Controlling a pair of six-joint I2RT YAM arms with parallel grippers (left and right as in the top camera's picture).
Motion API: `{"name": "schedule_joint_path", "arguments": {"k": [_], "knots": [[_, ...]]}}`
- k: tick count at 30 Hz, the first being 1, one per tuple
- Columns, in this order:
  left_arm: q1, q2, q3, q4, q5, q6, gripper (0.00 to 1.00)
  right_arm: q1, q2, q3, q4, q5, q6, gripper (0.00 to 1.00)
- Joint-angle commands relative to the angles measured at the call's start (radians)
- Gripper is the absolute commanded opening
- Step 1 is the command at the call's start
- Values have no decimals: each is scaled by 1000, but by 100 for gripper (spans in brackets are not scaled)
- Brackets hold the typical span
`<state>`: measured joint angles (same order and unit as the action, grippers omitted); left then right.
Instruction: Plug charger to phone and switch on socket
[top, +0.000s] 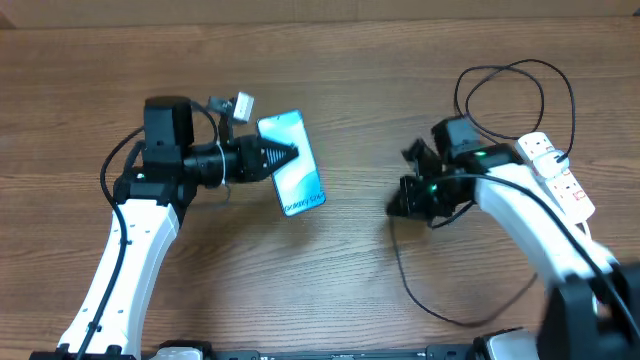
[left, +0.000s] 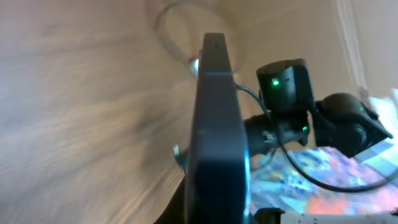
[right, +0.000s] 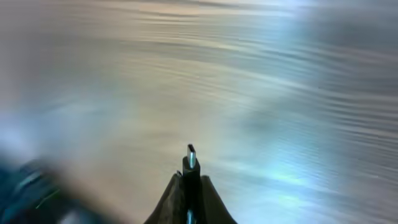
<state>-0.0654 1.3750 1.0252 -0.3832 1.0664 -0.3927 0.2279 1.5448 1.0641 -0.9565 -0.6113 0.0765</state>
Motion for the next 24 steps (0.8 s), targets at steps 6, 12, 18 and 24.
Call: {"name": "schedule_joint_path", "arguments": {"k": [6,12,18,24], "knots": [[0,-2,9,335,249,-147,4,4,-243,41,-106,-575,-313,4],[0,-2,9,637,243,-472,4,70,-229,34,-13,-663,-314,4],[0,-2,9,805,240,-667,4,148,-216,33,118,-626,-312,4],[0,-2,9,805,277,-670,4,150,-216,33,225,-613,-225,4]]}}
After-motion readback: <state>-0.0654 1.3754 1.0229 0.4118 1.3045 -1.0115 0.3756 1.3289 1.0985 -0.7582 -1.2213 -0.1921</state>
